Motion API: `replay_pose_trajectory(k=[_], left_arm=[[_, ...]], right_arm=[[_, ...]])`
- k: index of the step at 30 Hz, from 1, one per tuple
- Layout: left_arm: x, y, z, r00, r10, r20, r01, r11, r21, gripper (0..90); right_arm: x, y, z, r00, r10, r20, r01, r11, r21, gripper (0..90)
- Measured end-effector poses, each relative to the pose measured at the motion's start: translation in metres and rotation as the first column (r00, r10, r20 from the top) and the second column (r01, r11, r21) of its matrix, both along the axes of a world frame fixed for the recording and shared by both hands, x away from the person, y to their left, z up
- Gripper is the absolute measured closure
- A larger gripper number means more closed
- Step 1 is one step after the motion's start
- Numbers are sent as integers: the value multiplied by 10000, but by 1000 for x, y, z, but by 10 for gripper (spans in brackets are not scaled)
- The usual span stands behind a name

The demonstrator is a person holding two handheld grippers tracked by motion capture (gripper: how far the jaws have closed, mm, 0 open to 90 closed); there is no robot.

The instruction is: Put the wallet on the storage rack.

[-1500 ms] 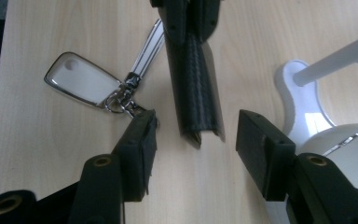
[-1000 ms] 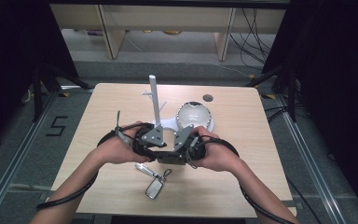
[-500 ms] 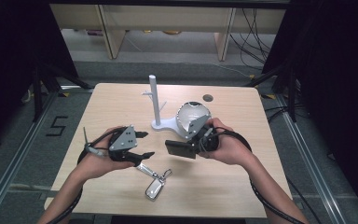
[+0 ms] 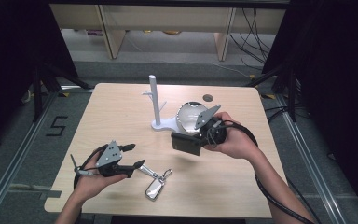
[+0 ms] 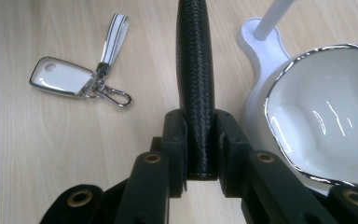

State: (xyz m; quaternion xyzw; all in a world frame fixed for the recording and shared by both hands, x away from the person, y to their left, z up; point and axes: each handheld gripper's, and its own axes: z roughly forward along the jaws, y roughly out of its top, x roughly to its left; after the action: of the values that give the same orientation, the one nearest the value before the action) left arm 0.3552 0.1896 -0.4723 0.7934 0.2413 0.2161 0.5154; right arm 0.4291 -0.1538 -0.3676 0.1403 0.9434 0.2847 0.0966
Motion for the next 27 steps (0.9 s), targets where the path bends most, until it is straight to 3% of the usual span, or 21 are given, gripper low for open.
replay_pose_trajectory(k=[2,3,4,6,8,9,13,15,17,19,26,27], left_arm=[[-1,2,-8,9998,183,-44,-184,9997,-184,324],[-3,2,-16,9991,388,-180,-395,9984,-413,324],[-3,2,-19,9987,466,-220,-474,9982,-369,325],[-3,2,-26,9973,736,-27,-736,9965,-393,327],[-3,2,-32,9959,896,-103,-900,9937,-673,327],[-2,2,-34,9957,925,-85,-929,9930,-734,327],[-2,4,-37,9933,1156,-78,-1159,9889,-926,328],[-2,5,-37,9924,1233,-3,-1227,9870,-1041,328],[-3,6,-37,9904,1379,-32,-1376,9855,-995,328],[-2,6,-39,9907,1358,-4,-1351,9851,-1066,328],[-3,6,-40,9892,1463,-84,-1465,9848,-937,328],[-3,6,-40,9892,1466,-88,-1468,9846,-953,327]], right_arm=[[4,-2,1,9999,17,107,-18,10000,89,770],[4,-5,3,9996,-275,-100,276,9995,118,769],[6,-5,3,9998,-178,14,177,9997,176,769],[7,-8,5,9993,-373,-37,374,9990,233,769],[7,-9,7,9988,-482,-124,485,9985,253,768],[8,-10,7,9991,-431,38,429,9987,283,768],[8,-13,9,9974,-684,-206,689,9973,254,768],[11,-15,9,9988,-493,-3,493,9982,330,768],[10,-15,10,9975,-690,-149,695,9971,298,768],[12,-16,10,9988,-488,52,486,9983,322,768],[16,-18,15,9985,-550,-26,551,9978,369,768],[15,-19,16,9969,-777,-149,782,9964,338,768]])
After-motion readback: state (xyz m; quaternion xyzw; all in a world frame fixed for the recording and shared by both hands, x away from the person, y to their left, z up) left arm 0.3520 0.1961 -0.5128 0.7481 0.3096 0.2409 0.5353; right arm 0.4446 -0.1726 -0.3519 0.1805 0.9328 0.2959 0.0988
